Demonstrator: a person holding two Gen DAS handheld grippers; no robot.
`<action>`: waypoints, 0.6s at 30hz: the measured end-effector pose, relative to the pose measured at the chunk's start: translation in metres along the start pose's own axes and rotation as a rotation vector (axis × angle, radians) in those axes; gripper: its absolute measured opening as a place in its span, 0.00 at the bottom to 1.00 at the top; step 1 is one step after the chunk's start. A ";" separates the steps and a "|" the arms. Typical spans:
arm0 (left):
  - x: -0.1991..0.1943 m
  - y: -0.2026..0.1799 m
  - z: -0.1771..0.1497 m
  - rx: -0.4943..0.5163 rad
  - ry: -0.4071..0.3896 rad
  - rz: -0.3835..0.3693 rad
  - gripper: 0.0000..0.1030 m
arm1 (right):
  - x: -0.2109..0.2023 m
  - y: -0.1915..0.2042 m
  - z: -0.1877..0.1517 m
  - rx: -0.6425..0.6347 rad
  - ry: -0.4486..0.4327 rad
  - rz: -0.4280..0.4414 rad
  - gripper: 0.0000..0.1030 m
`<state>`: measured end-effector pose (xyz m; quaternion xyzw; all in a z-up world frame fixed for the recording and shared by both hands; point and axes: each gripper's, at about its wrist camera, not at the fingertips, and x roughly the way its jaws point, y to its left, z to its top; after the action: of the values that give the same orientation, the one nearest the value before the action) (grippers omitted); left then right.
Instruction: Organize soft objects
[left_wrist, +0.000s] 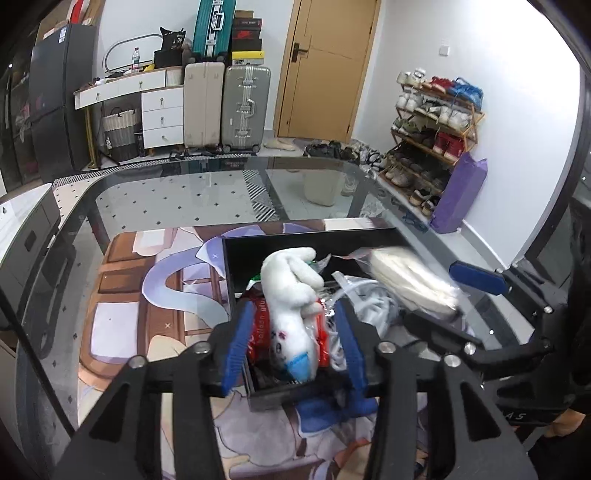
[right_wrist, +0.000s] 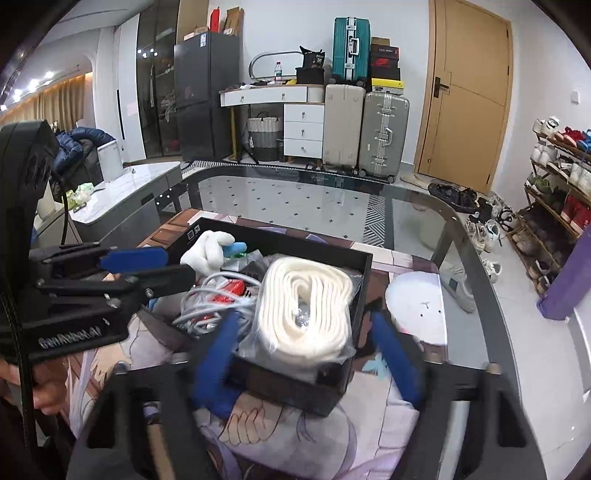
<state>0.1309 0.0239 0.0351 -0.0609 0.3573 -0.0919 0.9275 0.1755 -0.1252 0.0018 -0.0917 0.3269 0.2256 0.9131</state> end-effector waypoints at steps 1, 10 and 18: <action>-0.004 0.000 -0.001 -0.001 -0.007 -0.005 0.52 | -0.002 -0.001 -0.003 0.004 -0.002 0.000 0.78; -0.018 0.003 -0.019 0.003 -0.036 0.045 0.62 | -0.032 -0.010 -0.029 0.036 -0.093 0.020 0.99; -0.030 0.011 -0.034 -0.016 -0.117 0.083 0.98 | -0.052 -0.008 -0.041 0.030 -0.195 0.041 0.99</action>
<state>0.0873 0.0390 0.0282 -0.0587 0.3054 -0.0468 0.9493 0.1203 -0.1635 0.0035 -0.0490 0.2414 0.2472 0.9371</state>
